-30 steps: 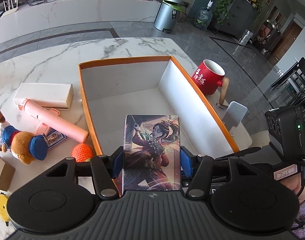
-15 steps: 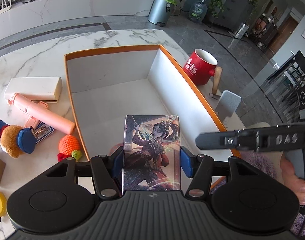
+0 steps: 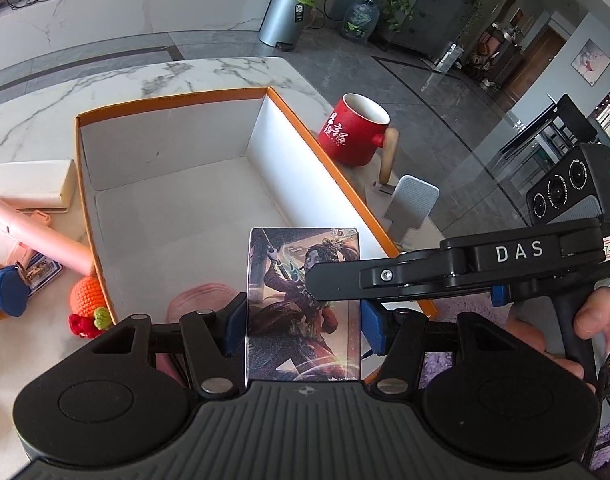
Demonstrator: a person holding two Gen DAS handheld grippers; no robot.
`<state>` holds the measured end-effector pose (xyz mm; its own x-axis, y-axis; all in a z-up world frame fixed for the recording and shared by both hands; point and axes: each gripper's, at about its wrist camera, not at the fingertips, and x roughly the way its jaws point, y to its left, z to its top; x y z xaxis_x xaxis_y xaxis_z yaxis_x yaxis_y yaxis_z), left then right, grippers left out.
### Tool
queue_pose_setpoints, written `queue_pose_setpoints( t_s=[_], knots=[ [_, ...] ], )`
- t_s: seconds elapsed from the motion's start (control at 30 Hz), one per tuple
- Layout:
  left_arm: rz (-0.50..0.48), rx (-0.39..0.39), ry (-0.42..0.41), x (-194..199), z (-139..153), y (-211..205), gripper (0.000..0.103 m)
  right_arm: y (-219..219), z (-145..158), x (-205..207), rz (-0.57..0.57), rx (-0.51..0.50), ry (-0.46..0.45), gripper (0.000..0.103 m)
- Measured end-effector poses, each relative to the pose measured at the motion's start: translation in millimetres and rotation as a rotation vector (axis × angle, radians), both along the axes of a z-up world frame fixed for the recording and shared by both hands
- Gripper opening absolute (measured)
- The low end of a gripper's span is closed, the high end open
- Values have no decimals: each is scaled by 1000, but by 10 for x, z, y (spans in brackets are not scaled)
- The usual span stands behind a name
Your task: Organize objects
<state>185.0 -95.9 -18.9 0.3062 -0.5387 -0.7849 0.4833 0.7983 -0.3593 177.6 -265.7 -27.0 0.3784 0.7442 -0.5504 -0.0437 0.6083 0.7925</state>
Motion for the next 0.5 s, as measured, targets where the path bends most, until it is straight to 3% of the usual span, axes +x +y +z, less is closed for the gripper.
queue_pose_setpoints(
  t_s=[0.17,0.37,0.5],
  knots=[
    [-46,-23,-2,-13,24,60,72,11,177,47,15,-138,-48,24],
    [-39,105,-51,-41,-31,136,53,206,299,193,145,-505,-112,24],
    [-61,138,-76,-60,-64,138,39,374,158,318,333,-670,-44,24]
  ],
)
